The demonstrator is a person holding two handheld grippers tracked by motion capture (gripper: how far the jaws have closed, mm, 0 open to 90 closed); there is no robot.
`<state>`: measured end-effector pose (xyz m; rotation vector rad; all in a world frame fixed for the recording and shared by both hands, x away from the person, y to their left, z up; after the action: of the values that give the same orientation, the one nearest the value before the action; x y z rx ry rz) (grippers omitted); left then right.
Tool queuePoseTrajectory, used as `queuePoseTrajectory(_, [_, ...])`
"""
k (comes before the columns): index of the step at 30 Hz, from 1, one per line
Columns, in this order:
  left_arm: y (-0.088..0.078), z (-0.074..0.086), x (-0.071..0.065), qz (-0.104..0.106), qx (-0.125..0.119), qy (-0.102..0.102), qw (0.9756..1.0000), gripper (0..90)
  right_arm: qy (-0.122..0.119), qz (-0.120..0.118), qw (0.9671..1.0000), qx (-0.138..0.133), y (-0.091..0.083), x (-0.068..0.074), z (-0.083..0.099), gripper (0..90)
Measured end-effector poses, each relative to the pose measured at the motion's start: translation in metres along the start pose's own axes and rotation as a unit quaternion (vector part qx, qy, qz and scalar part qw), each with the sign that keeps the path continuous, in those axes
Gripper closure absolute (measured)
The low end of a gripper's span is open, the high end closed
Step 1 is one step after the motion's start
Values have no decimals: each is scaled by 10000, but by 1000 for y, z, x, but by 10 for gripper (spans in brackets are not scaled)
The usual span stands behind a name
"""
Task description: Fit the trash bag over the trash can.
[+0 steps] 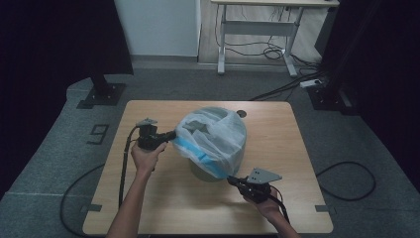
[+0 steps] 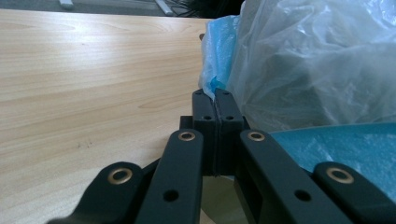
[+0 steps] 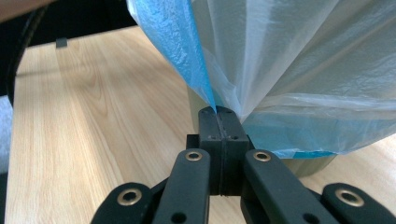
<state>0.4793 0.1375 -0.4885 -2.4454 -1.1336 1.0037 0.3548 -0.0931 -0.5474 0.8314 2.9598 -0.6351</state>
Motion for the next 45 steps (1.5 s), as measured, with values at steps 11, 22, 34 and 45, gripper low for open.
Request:
queuePoseTrajectory(11, [4, 13, 4, -107, 260, 56, 9996, 890, 293, 63, 9978, 589, 9, -11, 29, 888])
queuePoseTrajectory(22, [31, 28, 12, -209, 580, -69, 9981, 888, 1289, 447, 9866, 893, 12, -50, 64, 888])
queuePoseTrajectory(34, [33, 34, 15, -291, 667, -39, 9973, 728, 1286, 310, 9874, 864, 24, -45, 57, 847])
queuePoseTrajectory(45, [-1, 24, 11, -557, 273, 157, 9979, 235, 1262, 538, 9888, 591, 12, -54, 49, 511])
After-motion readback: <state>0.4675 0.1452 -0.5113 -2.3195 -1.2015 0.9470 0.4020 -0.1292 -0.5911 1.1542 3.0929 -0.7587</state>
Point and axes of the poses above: each handheld gripper's, and its own axes: y roughly forward along the jaws, z roughly out of its underside, x roughly to its left, the point moved 10 cm from there along y, roughly forward along the jaws, and after that the axes turned 8 degrees about -y, right-handed, at the moved point
